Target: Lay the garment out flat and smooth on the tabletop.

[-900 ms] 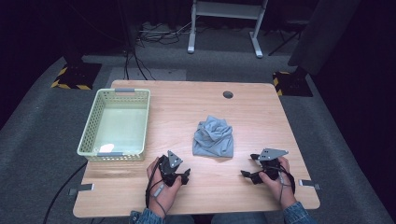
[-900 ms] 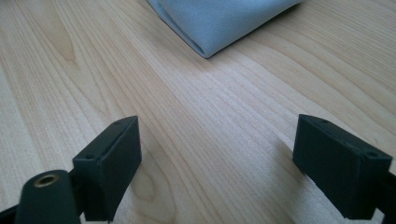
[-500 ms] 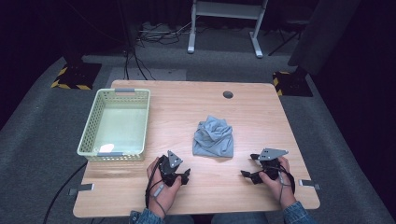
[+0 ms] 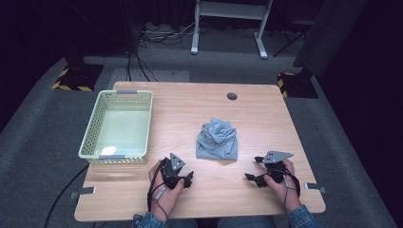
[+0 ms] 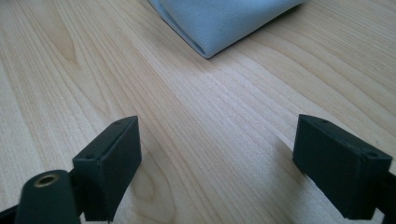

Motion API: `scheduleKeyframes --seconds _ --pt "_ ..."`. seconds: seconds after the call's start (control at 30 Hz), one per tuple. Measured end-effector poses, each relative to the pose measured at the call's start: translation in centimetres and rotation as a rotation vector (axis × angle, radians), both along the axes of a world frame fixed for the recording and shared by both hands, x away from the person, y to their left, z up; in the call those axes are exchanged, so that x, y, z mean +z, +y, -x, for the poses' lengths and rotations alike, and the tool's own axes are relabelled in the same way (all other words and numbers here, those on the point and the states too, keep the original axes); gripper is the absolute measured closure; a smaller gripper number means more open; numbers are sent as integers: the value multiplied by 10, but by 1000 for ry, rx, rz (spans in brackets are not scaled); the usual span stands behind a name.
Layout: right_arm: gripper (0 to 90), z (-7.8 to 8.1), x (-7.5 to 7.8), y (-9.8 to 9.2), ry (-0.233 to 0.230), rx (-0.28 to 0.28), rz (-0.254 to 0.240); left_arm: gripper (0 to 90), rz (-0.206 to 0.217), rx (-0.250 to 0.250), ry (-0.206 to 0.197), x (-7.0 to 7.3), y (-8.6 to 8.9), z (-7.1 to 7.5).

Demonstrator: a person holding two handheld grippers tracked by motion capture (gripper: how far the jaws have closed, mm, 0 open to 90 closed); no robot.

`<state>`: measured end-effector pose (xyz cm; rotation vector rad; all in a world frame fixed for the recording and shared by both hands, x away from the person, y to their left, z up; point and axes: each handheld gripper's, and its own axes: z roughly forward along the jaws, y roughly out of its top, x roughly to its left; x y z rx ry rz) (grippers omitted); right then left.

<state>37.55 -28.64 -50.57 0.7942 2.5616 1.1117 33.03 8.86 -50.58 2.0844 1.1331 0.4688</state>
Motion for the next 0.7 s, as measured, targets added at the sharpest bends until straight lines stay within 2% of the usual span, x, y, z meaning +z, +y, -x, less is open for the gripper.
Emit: scheduleKeyframes --seconds 0.17,0.27,0.37,0.7 --pt "152 0 0 0 0 1 0 228 4 -2 -17 6 -1 -2" --pt "153 0 0 0 0 4 0 226 17 -1 -36 14 -2 -5" --pt "153 0 0 0 0 5 0 223 -25 9 -53 18 -3 -9" --pt "152 0 0 0 0 5 0 216 2 4 -70 29 -9 -24"
